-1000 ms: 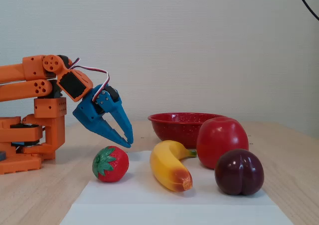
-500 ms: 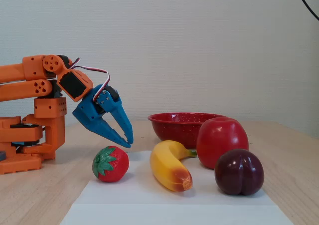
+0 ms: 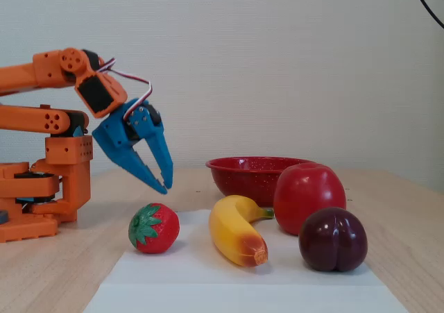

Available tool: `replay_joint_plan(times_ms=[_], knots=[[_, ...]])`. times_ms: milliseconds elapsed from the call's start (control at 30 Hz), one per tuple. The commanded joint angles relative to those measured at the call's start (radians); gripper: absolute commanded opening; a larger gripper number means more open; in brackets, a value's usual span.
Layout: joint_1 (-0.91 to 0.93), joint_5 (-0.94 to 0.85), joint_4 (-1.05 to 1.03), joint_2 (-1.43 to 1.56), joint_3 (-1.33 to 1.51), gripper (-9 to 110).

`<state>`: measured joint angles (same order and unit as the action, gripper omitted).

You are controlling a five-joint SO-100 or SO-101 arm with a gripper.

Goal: Grasp the banana and put it in the red bowl

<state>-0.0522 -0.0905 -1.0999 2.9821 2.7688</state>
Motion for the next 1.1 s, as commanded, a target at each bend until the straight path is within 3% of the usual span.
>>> replay_joint_plan(times_ms=[0, 500, 1067], knots=[[-0.032, 0.038, -0.034, -0.084, -0.153, 0], [-0.075, 0.112, -0.183, -0.517, -0.598, 0], [-0.129, 0.186, -0.385, -1.065, -1.123, 9]])
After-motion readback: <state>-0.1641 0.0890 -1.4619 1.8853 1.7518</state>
